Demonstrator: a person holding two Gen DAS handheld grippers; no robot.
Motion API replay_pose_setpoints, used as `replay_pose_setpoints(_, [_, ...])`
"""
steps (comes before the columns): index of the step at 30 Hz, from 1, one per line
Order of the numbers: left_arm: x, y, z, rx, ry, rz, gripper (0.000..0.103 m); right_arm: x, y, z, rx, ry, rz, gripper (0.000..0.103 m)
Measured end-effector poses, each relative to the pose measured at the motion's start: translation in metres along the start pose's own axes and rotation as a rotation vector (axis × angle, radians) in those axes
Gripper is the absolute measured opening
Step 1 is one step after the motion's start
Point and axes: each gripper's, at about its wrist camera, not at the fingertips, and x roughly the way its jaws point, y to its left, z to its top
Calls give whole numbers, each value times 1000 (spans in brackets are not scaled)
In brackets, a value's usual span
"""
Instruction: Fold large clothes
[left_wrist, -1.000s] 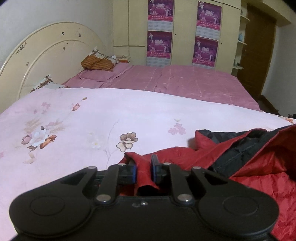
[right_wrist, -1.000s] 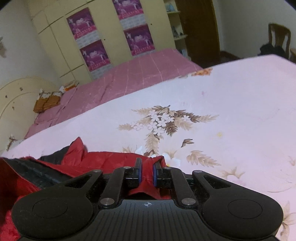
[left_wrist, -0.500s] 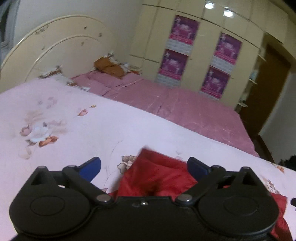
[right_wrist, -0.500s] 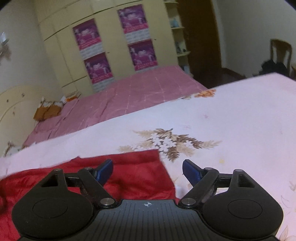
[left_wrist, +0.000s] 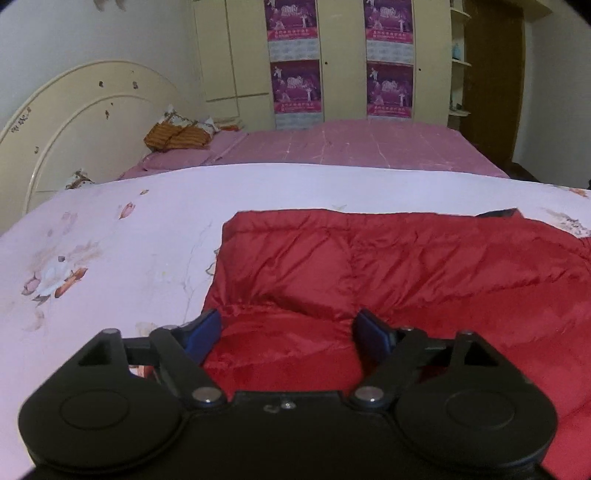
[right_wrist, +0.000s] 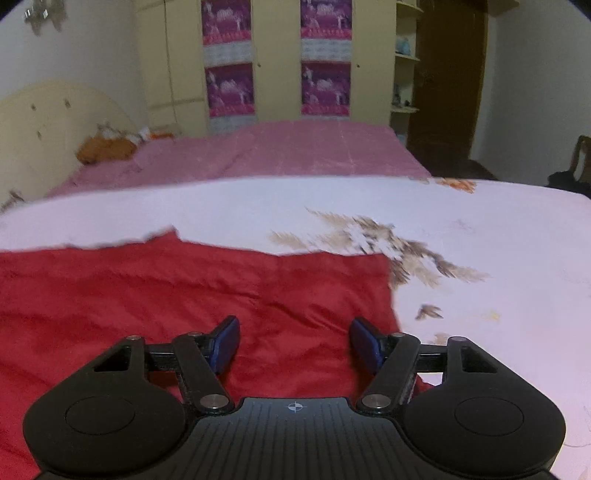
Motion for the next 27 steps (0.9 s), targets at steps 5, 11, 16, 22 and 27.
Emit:
replay_pose_setpoints(5, [7, 1, -9, -30, 2, 4, 89, 16, -6, -12, -16, -18, -44, 67])
replay_pose_setpoints(11, [-3, 9, -2, -55, 10, 0, 82, 4, -18, 1, 61, 14, -19, 71])
replay_pose_setpoints(16, [-47, 3, 2, -53, -79, -69, 83, -47, 7, 4, 18, -65, 74, 71])
replay_pose_setpoints(22, [-71, -28, -14, 16, -69, -122, 85, -70, 48, -17, -58, -83, 142, 71])
replay_pose_setpoints(27, [-58, -26, -37, -3, -17, -73, 86, -62, 53, -40, -78, -62, 102, 71])
